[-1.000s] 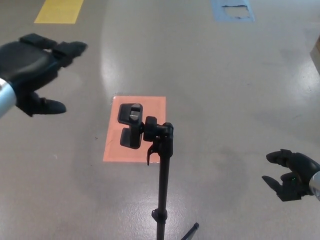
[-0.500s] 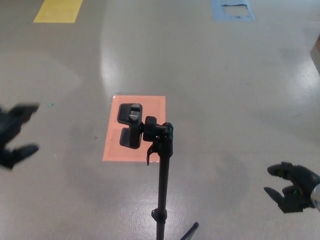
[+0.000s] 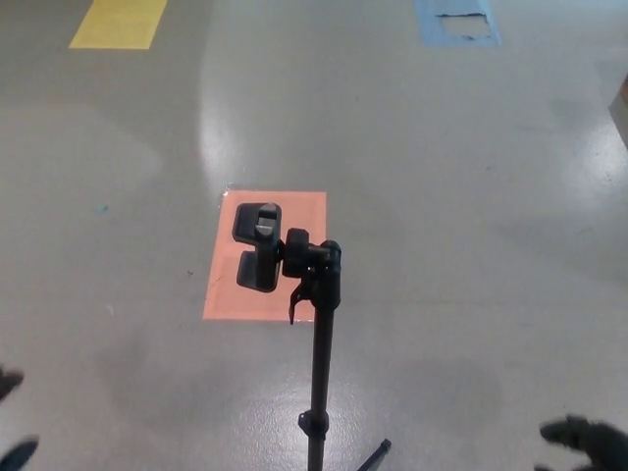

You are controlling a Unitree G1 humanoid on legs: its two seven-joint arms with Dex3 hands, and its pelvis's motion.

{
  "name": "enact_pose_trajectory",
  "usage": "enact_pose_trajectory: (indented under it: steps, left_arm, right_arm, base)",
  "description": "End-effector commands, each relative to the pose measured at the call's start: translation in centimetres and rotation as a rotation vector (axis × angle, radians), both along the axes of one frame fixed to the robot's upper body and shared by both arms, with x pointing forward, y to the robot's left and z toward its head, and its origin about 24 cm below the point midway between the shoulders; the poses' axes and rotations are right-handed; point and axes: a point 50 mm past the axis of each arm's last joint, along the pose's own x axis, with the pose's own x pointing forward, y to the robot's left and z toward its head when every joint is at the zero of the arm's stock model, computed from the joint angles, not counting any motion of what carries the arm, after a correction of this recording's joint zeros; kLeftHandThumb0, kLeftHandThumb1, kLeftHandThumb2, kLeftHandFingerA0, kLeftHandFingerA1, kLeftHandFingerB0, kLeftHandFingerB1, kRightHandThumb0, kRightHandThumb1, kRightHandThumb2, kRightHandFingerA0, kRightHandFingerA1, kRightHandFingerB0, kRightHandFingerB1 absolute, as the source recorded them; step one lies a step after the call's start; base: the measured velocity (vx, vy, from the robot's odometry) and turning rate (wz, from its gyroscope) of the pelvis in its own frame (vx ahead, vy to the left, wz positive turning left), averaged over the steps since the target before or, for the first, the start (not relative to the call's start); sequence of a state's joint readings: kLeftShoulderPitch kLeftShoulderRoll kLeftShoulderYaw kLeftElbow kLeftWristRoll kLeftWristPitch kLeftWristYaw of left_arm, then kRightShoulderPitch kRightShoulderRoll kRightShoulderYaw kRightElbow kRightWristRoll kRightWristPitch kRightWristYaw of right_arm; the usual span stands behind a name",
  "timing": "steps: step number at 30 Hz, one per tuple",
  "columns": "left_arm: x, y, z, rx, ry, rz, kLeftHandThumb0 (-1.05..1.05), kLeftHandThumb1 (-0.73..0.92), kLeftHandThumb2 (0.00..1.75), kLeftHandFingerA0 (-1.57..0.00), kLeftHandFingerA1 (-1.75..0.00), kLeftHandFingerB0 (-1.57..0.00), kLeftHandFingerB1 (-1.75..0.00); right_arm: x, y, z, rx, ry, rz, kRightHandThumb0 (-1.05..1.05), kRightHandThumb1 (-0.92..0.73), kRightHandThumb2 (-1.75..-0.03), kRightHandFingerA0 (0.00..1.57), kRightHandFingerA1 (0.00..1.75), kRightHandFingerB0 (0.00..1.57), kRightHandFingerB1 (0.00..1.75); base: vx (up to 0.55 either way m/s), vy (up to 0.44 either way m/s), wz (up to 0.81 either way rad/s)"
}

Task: The robot uses its left hand to grab the top of a phone stand kept on the floor and tilt it upwards to adjust its angle

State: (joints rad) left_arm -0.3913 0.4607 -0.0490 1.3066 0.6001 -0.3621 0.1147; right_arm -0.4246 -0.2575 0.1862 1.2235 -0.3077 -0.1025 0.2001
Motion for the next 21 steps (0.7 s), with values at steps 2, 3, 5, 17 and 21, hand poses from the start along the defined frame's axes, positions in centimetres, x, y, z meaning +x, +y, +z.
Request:
enact_pose_trajectory:
  steps: [2,3,5,17,21]
  left_arm:
    - [-3.2,0.8,-2.0,-0.083,0.015,0.170,-0.79,0.89,0.68,-0.24,-0.30,-0.15,-0.26]
    - [-3.5,0.8,-2.2,-0.091,0.018,0.180,-0.79,0.89,0.68,-0.24,-0.30,-0.15,-0.26]
    - [-4.1,1.0,-2.6,-0.111,0.037,0.207,-0.83,0.73,0.99,-0.16,-0.42,-0.09,-0.37]
    - [-4.4,1.0,-2.9,-0.288,0.101,0.267,-0.36,0.49,1.08,-0.01,-0.46,0.00,-0.47]
    - [-4.2,1.0,-2.7,-0.310,0.099,0.254,-0.36,0.50,1.08,0.00,-0.46,0.00,-0.47]
  right_arm:
    - [-1.9,-0.7,-1.0,-0.026,0.006,0.005,-0.65,-0.65,-0.95,0.06,0.42,0.00,0.36]
    - [-2.0,-0.7,-1.0,-0.030,0.009,0.007,-0.65,-0.65,-0.95,0.06,0.42,0.00,0.36]
    - [-1.7,-0.7,-0.9,-0.030,0.006,0.002,-0.64,-0.64,-0.94,0.03,0.41,0.04,0.36]
    - [-1.2,-0.8,-0.4,-0.014,-0.013,-0.006,-0.65,-0.64,-0.95,0.03,0.41,0.03,0.34]
    - [-0.9,-0.6,-0.3,-0.014,-0.016,-0.004,-0.66,-0.64,-0.94,0.03,0.41,0.01,0.35]
  base:
    - [0.00,0.000,0.00]
    - [0.00,0.000,0.00]
    - [0.00,0.000,0.00]
    - [0.00,0.000,0.00]
    - [0.00,0.000,0.00]
